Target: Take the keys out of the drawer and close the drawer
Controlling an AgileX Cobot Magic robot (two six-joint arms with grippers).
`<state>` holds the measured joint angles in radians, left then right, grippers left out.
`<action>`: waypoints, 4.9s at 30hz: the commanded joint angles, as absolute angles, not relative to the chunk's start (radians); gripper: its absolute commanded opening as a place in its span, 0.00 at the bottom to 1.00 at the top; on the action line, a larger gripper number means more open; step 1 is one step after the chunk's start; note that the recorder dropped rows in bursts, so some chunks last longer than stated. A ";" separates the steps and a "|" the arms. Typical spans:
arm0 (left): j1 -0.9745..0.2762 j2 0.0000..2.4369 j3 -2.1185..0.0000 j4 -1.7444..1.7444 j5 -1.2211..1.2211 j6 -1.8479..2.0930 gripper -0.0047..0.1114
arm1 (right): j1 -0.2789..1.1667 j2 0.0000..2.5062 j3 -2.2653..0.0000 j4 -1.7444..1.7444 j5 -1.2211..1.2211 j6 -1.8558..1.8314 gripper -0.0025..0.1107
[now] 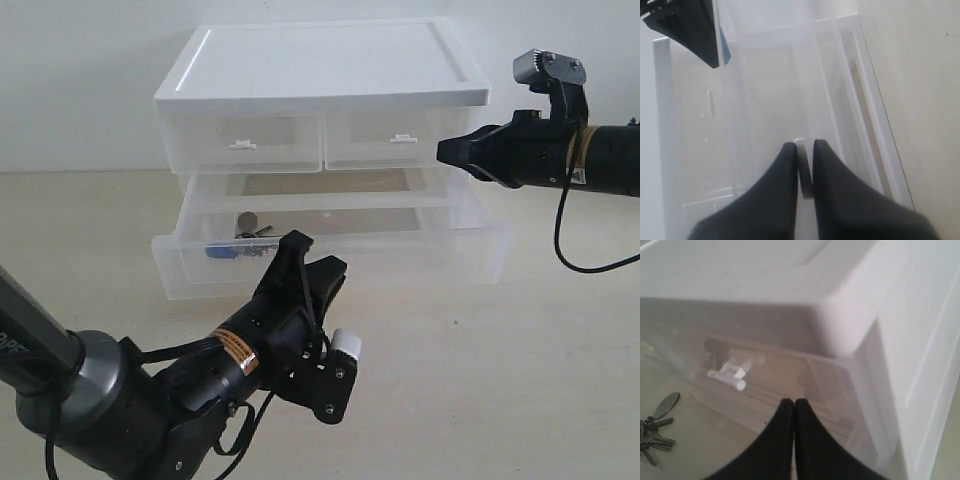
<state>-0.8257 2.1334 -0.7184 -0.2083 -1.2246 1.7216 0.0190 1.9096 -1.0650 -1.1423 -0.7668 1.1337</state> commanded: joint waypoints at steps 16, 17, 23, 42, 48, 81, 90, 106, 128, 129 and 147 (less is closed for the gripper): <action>-0.837 1.882 -0.597 -0.091 -1.221 1.053 0.19 | 0.012 1.907 -1.080 -1.088 -0.729 1.129 0.02; -0.843 1.839 -0.597 -0.106 -1.221 0.951 0.21 | 0.012 1.907 -1.080 -1.089 -0.726 1.129 0.02; -0.813 1.511 -0.824 -0.239 -0.425 0.628 0.23 | 0.012 1.907 -1.080 -1.090 -0.726 1.129 0.02; -0.485 1.775 -1.449 -0.194 0.726 0.538 0.55 | 0.012 1.907 -1.080 -1.110 -0.726 1.154 0.02; -0.449 1.878 -1.507 -0.031 0.745 0.561 0.55 | 0.012 1.907 -1.080 -1.112 -0.726 1.155 0.02; -0.446 2.050 -1.536 -0.230 0.798 0.568 0.55 | 0.012 1.907 -1.080 -1.112 -0.726 1.155 0.02; -0.446 2.055 -1.536 -0.243 0.803 0.576 0.32 | 0.012 1.907 -1.080 -1.112 -0.726 1.155 0.02; -0.454 1.874 -1.536 -0.201 0.678 0.643 0.08 | 0.012 1.907 -1.080 -1.106 -0.726 1.155 0.02; -0.452 2.066 -1.536 -0.220 0.657 0.281 0.66 | 0.012 1.907 -1.080 -1.113 -0.726 1.155 0.02; -0.452 2.072 -1.536 -0.220 0.657 0.279 0.66 | 0.012 1.907 -1.080 -1.113 -0.726 1.155 0.02; -0.452 2.070 -1.536 -0.220 0.657 0.410 0.08 | 0.012 1.907 -1.080 -1.111 -0.726 1.155 0.02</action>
